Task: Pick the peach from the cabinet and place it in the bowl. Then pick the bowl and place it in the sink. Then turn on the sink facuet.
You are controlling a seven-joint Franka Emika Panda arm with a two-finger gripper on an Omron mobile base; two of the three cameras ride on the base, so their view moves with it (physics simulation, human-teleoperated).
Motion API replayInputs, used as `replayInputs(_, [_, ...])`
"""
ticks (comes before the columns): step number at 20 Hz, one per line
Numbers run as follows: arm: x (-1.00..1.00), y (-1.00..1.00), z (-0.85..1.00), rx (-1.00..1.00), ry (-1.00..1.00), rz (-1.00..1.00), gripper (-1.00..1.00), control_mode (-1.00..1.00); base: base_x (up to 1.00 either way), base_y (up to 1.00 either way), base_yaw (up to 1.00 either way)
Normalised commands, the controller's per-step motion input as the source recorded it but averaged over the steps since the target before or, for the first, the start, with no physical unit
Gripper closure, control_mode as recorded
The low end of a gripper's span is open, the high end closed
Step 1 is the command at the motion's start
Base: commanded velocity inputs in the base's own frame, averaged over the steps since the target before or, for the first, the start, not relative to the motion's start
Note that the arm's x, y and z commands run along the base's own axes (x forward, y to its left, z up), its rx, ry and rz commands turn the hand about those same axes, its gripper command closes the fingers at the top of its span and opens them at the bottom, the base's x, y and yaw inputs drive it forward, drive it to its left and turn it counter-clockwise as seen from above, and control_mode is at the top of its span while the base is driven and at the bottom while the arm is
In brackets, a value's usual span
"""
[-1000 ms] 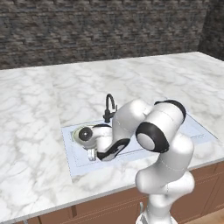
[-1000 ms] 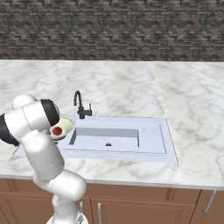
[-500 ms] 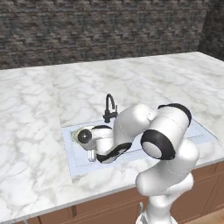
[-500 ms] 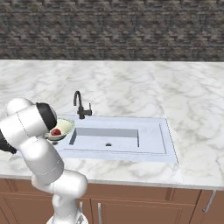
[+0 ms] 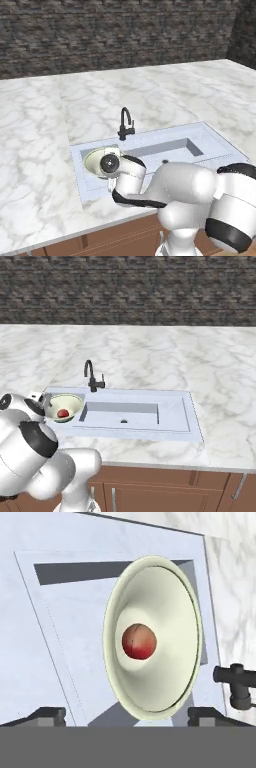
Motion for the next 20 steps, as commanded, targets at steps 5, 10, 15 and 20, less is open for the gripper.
replayInputs(5, [-0.31,-0.10,1.00,0.04,0.00,-0.05,-1.00,-1.00,0.00,0.00,0.00])
replayInputs(10, [-0.43,-0.13,1.00,0.13,0.00,-0.04,-1.00,-1.00,0.00,0.00,0.00])
replayInputs(15, [-0.33,-0.08,0.37,0.06,-0.04,-0.04,-1.00,-1.00,0.00,0.00,0.00])
replayInputs(20, [-0.14,-0.42,0.55,0.17,0.01,-0.09,-1.00,-1.00,0.00,0.00,0.00])
